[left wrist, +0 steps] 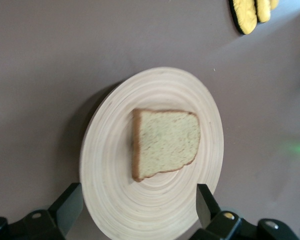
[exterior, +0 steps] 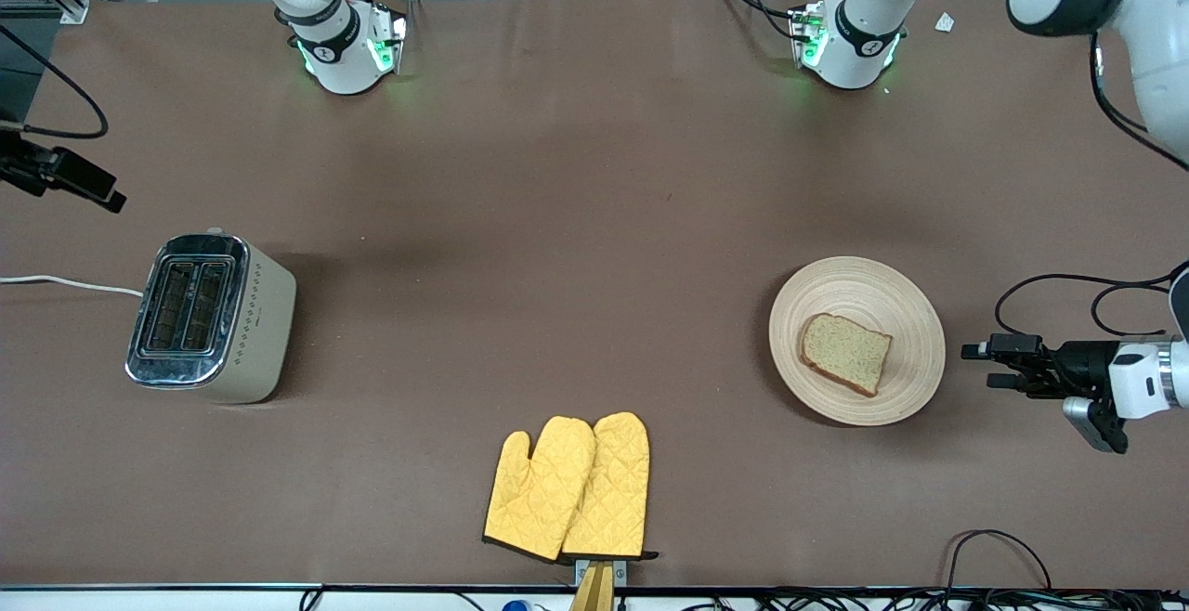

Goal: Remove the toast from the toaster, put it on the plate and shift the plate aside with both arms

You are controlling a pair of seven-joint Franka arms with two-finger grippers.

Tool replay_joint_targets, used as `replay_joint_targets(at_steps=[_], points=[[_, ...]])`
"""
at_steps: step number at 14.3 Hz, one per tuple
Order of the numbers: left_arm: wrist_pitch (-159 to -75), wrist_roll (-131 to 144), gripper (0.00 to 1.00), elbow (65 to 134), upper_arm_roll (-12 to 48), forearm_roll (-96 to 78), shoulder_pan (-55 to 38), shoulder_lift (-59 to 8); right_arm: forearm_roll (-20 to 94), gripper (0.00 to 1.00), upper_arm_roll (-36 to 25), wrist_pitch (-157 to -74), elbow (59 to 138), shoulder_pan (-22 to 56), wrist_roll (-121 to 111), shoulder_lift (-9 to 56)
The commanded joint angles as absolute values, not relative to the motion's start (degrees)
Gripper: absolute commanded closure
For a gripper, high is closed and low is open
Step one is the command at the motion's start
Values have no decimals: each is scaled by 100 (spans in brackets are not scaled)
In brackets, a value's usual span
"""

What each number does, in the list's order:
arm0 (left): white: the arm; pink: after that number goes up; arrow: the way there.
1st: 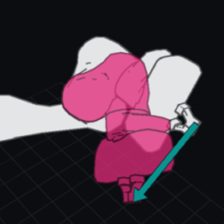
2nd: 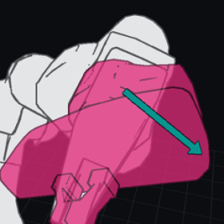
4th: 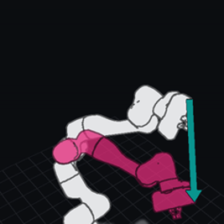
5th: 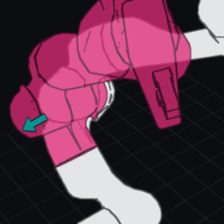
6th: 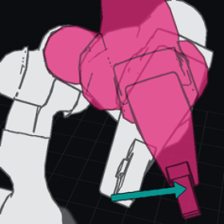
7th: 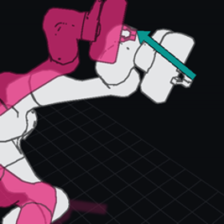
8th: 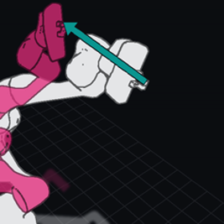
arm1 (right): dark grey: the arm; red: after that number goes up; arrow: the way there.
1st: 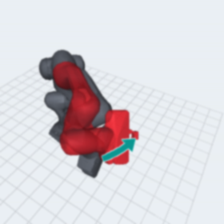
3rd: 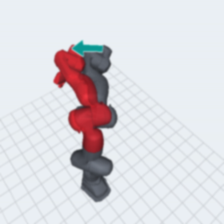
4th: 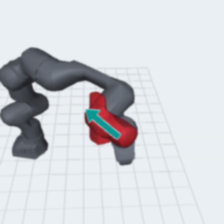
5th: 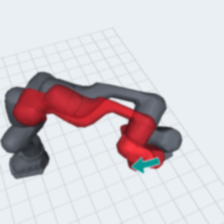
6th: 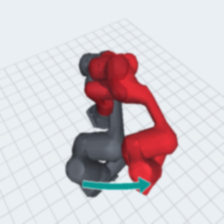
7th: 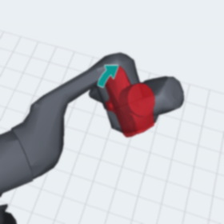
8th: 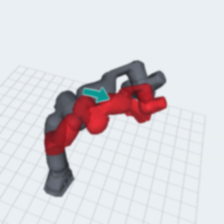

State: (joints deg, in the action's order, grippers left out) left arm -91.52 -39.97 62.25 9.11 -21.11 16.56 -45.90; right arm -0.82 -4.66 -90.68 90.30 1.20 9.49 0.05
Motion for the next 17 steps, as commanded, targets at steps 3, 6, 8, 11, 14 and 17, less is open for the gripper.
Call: replay_joint_targets(at_steps=[3,6,8,11,14,17], points=[[-9141,-2036,0,6477,800,-521,319,-3035,-18,0,-448,-9114,8877,176,1002,167],[-8826,-541,0,6486,800,16,-236,-2349,-9,0,-448,-9298,8877,184,1002,167],[-8500,-20,0,6530,852,105,-290,-1910,-9,0,-440,-9395,8877,202,993,167],[-8438,343,0,6855,914,105,-202,-1258,-9,0,-439,-9501,8877,193,949,167],[-9119,256,0,8158,905,245,-158,-356,-9,0,-440,-9510,8929,220,940,167],[-10116,18,0,9588,905,229,-149,465,-9,0,-439,-9510,8921,246,940,158]])
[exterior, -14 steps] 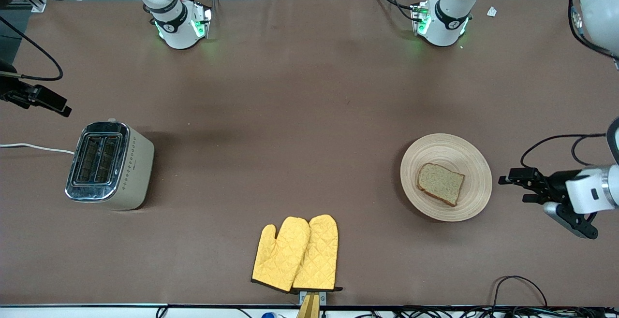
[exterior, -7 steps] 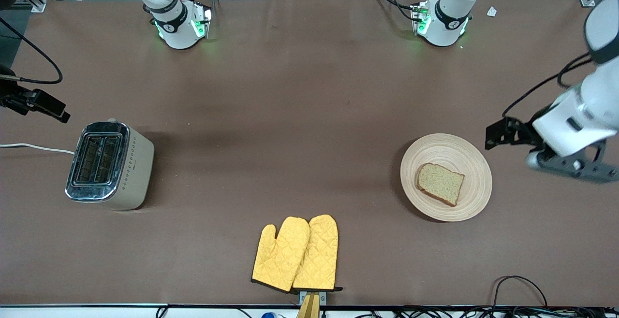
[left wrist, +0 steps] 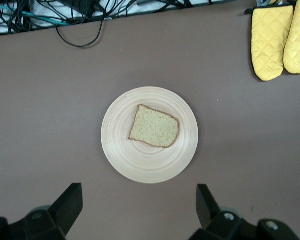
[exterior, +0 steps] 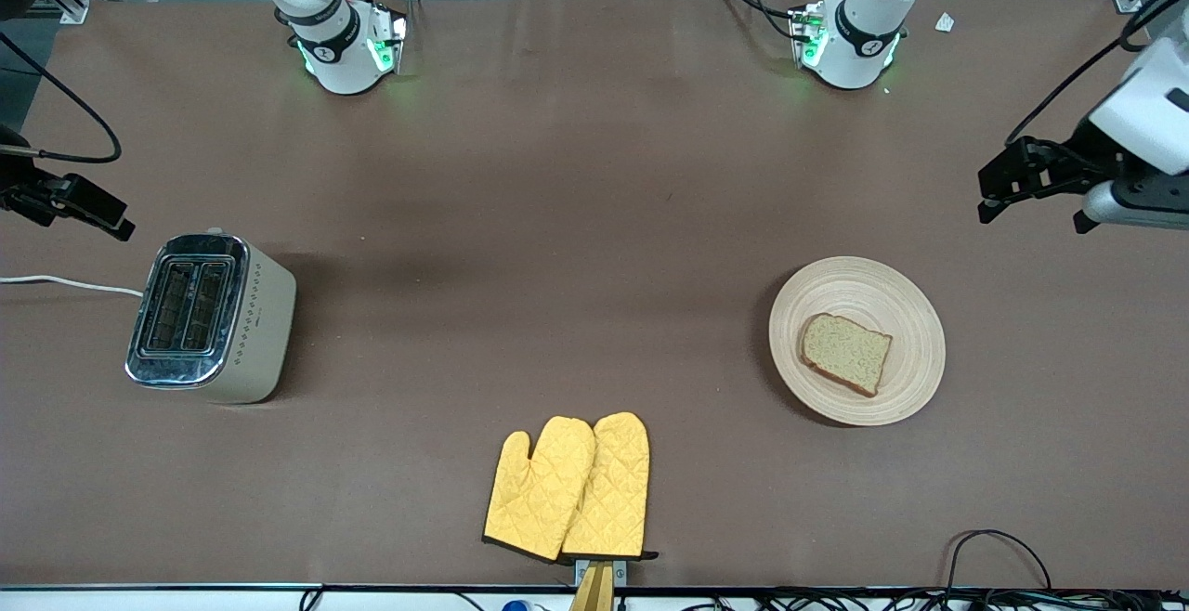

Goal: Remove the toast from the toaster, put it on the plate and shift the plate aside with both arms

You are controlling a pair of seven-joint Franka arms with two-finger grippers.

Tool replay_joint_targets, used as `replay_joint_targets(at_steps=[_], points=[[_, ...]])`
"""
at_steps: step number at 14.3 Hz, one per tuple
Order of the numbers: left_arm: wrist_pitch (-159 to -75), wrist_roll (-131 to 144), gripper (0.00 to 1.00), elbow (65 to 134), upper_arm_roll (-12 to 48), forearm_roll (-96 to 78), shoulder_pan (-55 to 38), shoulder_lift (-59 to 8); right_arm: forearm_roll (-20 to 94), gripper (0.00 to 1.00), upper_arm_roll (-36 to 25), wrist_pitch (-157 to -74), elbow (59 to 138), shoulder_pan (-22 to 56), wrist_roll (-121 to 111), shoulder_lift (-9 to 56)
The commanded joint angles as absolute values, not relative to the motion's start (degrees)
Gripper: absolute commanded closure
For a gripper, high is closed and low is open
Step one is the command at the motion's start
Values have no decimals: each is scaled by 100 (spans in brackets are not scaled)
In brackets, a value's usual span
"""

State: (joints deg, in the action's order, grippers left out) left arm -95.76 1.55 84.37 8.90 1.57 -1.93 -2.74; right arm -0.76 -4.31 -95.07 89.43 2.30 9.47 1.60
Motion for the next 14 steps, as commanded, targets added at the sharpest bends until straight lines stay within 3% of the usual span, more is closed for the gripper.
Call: replay_joint_targets(at_steps=[1,9,14], points=[[-10116,-69,0,9589,879,202,-132,466,-9,0,-448,-9510,8921,237,932,158],[-9862,-211,0,9554,817,-141,114,431,-9,0,-457,-9466,8938,211,932,149],[-9519,-105,0,8975,817,-70,88,123,0,0,-448,-9431,8930,237,932,141]])
